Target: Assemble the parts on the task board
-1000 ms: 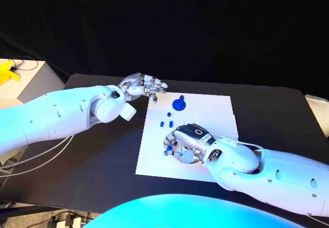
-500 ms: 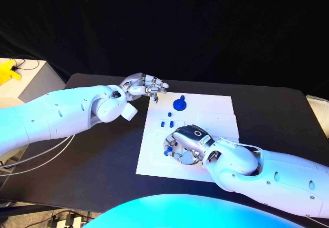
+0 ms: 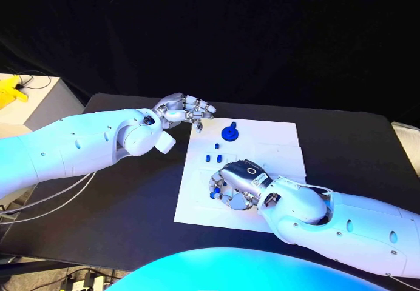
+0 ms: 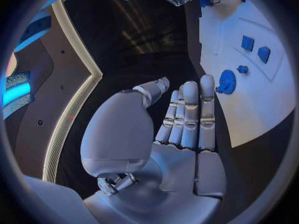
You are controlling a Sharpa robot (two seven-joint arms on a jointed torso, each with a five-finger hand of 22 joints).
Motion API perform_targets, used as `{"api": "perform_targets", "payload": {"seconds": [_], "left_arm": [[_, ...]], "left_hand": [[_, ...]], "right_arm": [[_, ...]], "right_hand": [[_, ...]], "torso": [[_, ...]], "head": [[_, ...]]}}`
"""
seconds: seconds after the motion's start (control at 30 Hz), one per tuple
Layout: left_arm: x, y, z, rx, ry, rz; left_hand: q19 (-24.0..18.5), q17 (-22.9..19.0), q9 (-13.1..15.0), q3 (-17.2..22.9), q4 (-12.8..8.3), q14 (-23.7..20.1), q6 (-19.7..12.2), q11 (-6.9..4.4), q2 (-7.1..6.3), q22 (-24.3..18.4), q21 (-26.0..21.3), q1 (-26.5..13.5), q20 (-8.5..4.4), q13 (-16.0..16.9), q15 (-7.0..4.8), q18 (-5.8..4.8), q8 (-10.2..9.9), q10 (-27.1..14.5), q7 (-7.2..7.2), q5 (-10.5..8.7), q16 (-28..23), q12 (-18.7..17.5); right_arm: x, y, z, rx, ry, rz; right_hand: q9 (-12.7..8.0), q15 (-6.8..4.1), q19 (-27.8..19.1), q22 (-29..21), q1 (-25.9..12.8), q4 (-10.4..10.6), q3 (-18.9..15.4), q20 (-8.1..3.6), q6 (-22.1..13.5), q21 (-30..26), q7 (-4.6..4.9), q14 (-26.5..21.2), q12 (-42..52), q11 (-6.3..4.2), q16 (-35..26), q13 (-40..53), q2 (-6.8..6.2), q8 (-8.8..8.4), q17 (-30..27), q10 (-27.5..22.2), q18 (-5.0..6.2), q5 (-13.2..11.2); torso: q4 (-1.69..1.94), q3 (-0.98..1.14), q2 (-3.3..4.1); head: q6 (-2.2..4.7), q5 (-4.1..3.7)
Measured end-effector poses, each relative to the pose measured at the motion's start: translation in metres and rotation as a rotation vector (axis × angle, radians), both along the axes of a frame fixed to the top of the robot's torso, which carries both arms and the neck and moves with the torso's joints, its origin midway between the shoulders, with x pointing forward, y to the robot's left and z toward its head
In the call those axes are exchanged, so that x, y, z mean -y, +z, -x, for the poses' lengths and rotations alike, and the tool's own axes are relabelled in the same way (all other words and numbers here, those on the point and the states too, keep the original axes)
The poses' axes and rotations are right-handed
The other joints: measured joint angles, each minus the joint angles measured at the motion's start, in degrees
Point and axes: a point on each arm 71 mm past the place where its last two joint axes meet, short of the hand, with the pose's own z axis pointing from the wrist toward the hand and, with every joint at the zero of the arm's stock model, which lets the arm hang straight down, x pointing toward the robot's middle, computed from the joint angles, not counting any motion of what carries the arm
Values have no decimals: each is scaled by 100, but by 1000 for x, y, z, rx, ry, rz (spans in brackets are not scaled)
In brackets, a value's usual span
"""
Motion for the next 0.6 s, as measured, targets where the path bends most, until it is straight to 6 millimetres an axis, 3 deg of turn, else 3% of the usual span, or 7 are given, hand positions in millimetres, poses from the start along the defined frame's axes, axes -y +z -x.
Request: {"api": "perform_targets", "payload": {"seconds": [0.3, 0.37, 0.43, 0.5, 0.6], "left_arm": [[0, 0, 0, 0, 0, 0], [0, 0, 0, 0, 0, 0], [0, 0, 0, 0, -1, 0], [0, 0, 0, -1, -1, 0], [0, 0, 0, -1, -1, 0]], "left_hand": [[0, -1, 0, 0, 0, 0, 0, 0, 0, 0, 0, 0, 0, 0, 0, 0, 0, 0, 0, 0, 0, 0], [0, -1, 0, 0, 0, 0, 0, 0, 0, 0, 0, 0, 0, 0, 0, 0, 0, 0, 0, 0, 0, 0], [0, -1, 0, 0, 0, 0, 0, 0, 0, 0, 0, 0, 0, 0, 0, 0, 0, 0, 0, 0, 0, 0], [0, -1, 1, 0, 0, 0, -25, 0, 0, -2, 0, 0, 0, 0, 0, 0, 0, 0, -1, 0, 0, 0], [0, -1, 0, 0, 0, 0, -41, 0, 0, -5, 0, 0, 0, 0, 0, 1, 0, 0, 0, 0, 0, 0]], "right_arm": [[-2, -1, -1, 6, 4, 7], [-3, -1, -1, 6, 6, 9], [-3, -2, -2, 5, 8, 12], [-4, -2, -4, 3, 9, 15], [-3, -5, -5, -5, 10, 25]], "right_hand": [[10, 0, -2, -47, -1, 0, 0, -2, -4, -34, 4, 0, -8, 0, 0, 1, 1, -15, -45, 0, 0, -1], [32, 0, -56, -123, -35, 0, 0, -7, -98, -137, 54, 1, -116, -15, -46, 164, 35, -23, -111, -15, 1, 52], [-2, 82, -128, -233, -147, -24, -24, 64, -341, -277, 130, -6, -266, -79, -70, 205, 72, -178, -166, -79, 0, 218], [-73, 141, -189, -331, -317, -74, 13, 125, -540, -406, 182, -10, -383, -97, -80, 194, -26, -319, -184, -191, 1, 302], [-141, 208, -332, -550, -490, -96, -87, 186, -722, -679, 229, -41, -516, -10, -111, 53, -198, -470, -269, -547, 0, 211]], "torso": [[-2, 0, 0], [-4, 0, 0], [-5, 0, -1], [-5, 0, -1], [-5, 1, -1]], "head": [[0, -1], [0, -4], [0, -5], [0, -8], [0, -11]]}}
